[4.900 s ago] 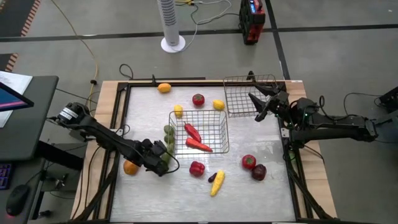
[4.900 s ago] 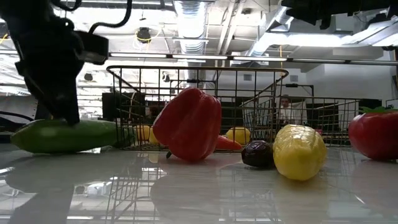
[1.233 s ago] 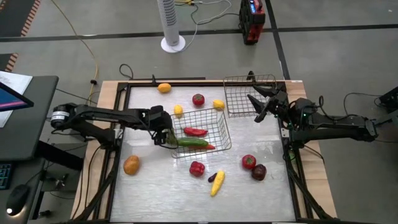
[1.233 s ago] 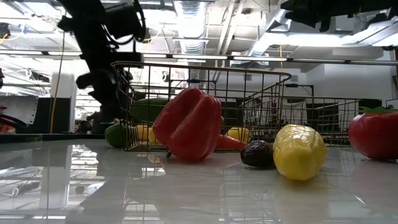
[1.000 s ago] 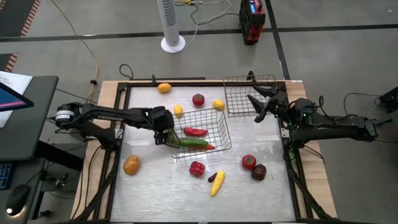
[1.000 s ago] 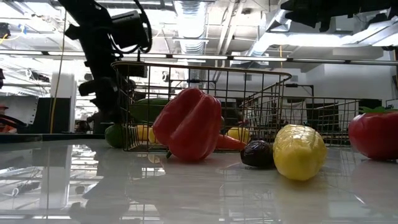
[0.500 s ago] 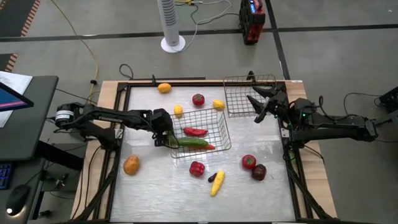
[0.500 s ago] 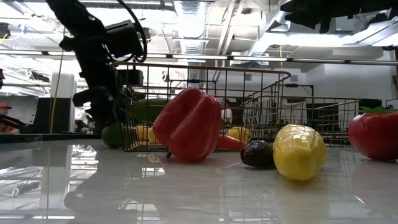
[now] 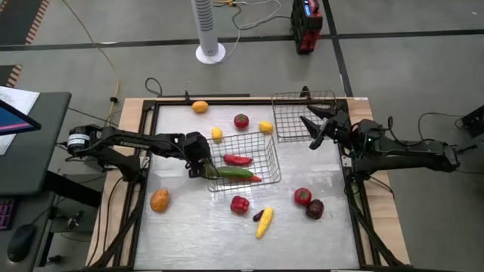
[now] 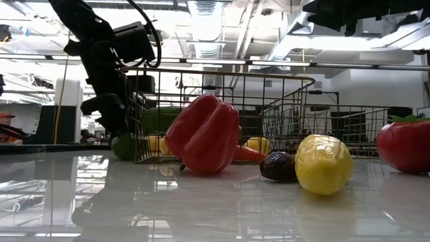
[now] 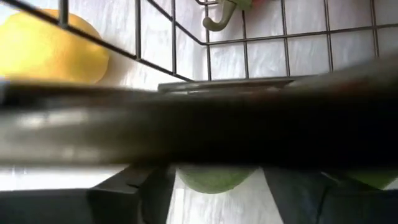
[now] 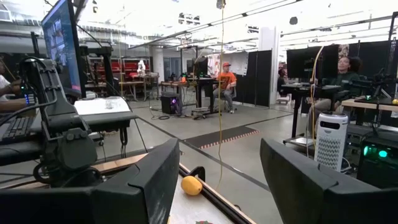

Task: Sort produce into baskets
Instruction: Put the green lime into the right wire basket

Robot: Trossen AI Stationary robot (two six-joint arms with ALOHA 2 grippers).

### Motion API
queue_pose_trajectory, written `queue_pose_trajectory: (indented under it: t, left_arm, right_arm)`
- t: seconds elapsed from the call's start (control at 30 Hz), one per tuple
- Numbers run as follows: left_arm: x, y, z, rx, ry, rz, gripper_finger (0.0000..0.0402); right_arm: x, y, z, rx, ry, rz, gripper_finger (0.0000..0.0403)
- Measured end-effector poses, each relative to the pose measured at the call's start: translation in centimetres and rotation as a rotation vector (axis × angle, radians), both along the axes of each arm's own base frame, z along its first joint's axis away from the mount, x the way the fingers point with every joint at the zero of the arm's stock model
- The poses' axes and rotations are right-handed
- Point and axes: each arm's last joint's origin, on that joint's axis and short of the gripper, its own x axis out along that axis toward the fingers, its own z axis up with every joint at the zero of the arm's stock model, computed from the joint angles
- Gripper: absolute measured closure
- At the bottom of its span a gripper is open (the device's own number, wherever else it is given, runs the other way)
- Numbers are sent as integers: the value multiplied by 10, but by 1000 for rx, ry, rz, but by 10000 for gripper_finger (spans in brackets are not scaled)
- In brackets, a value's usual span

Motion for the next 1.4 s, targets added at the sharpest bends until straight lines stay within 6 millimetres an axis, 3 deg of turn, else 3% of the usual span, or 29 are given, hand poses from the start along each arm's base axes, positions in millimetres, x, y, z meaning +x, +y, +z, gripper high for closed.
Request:
queue_pose_trajectory:
  t: [0.13,0.27,0.6,0.87,1.07,1.2,1.4]
  left_arm:
    - [0,0,0,-17,-3,8,236]
    - [-6,-1,7,-16,54,-5,241]
    - [-29,-2,76,101,2,94,241]
    - [-41,2,106,293,-165,299,241]
    - [-19,14,119,266,-405,330,241]
    - [3,31,118,221,-385,301,241]
    - [51,54,128,229,-353,211,241]
  right_arm:
    - [0,0,0,1,0,0,149]
    - [0,0,0,2,1,0,149]
    - [0,0,0,1,2,0,149]
    - [0,0,0,3,-5,10,149]
    - [0,0,1,17,-21,15,149]
    - [0,0,1,17,-21,16,149]
    - [0,0,0,14,-16,15,149]
